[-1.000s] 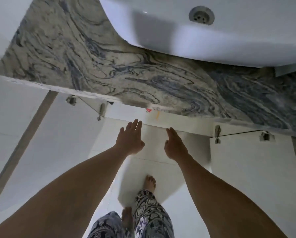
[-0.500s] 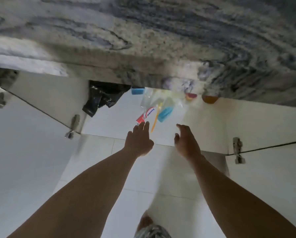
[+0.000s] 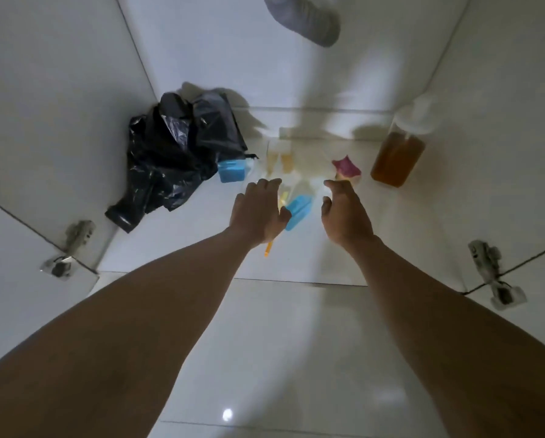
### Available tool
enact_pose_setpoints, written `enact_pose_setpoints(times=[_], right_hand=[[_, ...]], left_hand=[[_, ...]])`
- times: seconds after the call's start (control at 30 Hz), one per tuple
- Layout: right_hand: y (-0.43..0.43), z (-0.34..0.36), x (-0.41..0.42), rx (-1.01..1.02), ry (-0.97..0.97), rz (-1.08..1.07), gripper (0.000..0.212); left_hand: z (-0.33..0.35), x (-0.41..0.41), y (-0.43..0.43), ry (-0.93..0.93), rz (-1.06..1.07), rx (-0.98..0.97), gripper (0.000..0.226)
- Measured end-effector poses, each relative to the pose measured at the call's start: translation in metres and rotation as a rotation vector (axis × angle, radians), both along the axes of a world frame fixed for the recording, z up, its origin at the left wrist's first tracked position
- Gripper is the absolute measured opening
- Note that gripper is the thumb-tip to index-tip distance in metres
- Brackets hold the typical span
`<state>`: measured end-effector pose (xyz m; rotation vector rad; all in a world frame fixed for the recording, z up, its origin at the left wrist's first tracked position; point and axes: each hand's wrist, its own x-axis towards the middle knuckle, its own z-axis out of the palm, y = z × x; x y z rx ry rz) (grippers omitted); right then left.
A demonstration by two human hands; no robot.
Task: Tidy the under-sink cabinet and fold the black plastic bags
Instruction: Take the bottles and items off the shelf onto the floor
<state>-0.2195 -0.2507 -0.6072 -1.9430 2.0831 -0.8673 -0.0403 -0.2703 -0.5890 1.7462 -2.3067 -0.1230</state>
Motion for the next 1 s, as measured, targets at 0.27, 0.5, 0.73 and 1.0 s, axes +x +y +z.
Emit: enact_pose_setpoints(times=[0.27, 0.5, 0.73, 1.0], right_hand=[[-0.019, -0.013, -0.022, -0.134, 0.007, -0.011, 0.041], [0.007, 0.039, -0.003, -0.178, 0.044, -0.005, 0.042], [0.012, 0.096, 0.036, -0.039, 0.113, 0.04, 0.036], [0.018, 0.041, 0.072, 0.142, 0.261, 0.152, 0.031]], left_hand=[[0.005, -0.015, -0.022, -0.017, -0.078, -0.091, 0.049], [0.037, 0.019, 0.011, 0.09, -0.018, -0.179, 0.047], [0.034, 0.072, 0.04, 0.116, 0.067, -0.16, 0.042], [-0.02, 0.062, 0.032, 0.006, 0.074, -0.024, 0.034]])
